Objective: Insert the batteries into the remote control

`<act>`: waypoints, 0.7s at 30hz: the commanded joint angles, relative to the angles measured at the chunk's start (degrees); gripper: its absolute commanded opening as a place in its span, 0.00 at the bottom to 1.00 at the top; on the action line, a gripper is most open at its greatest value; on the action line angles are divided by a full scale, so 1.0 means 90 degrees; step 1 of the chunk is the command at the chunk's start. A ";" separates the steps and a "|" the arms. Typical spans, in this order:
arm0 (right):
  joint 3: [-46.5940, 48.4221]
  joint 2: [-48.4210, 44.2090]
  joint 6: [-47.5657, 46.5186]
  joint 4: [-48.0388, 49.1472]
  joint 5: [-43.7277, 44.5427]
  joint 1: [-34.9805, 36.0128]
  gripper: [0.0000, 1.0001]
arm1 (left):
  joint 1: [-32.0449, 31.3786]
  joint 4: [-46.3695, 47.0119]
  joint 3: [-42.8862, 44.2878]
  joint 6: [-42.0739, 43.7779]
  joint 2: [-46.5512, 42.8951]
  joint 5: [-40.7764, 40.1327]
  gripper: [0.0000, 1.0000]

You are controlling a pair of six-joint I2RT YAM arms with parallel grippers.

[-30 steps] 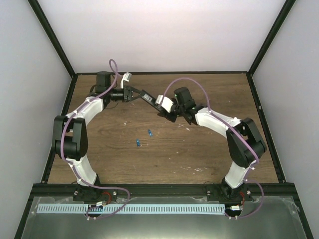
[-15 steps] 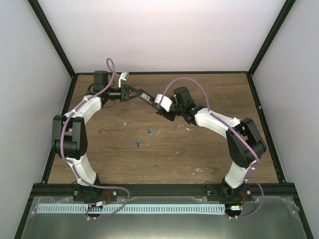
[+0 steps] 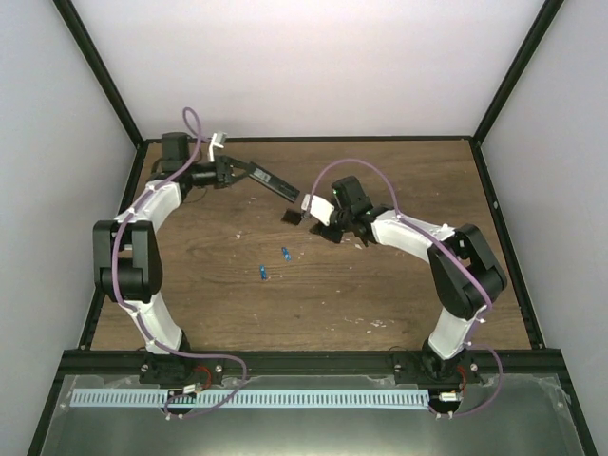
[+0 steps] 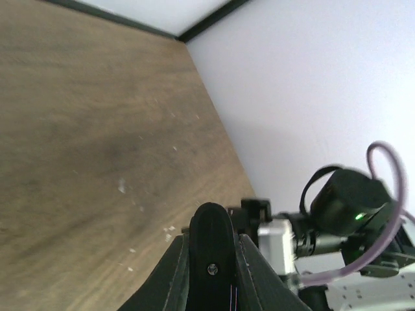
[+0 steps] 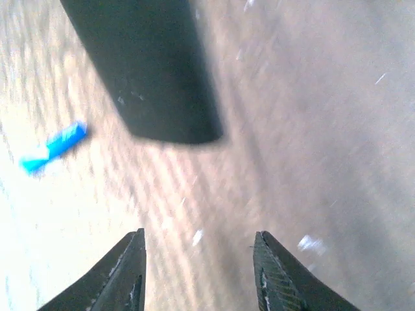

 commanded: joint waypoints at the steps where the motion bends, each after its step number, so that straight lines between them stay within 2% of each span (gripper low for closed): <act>1: -0.0203 0.0151 -0.0170 -0.0958 0.0327 -0.0059 0.38 | 0.0336 0.0345 0.0263 0.0035 -0.0084 -0.0174 0.00; 9: -0.0417 -0.0094 -0.0053 -0.0876 0.0452 -0.0089 0.39 | 0.0356 0.0316 0.0186 0.0111 -0.0103 -0.0205 0.00; 13: -0.0398 -0.0258 -0.0005 -0.0849 0.0504 -0.0084 0.49 | 0.0375 0.0228 0.0134 0.0194 -0.0114 -0.0262 0.00; 18: -0.0055 -0.0378 0.0202 -0.1155 0.0045 -0.0059 0.50 | 0.0482 0.0183 0.0050 0.0207 -0.0182 -0.0569 0.00; 21: 0.0067 -0.0410 0.0254 -0.1298 -0.0299 0.0141 0.60 | 0.0629 0.0294 -0.0065 0.0086 -0.0210 -0.0769 0.00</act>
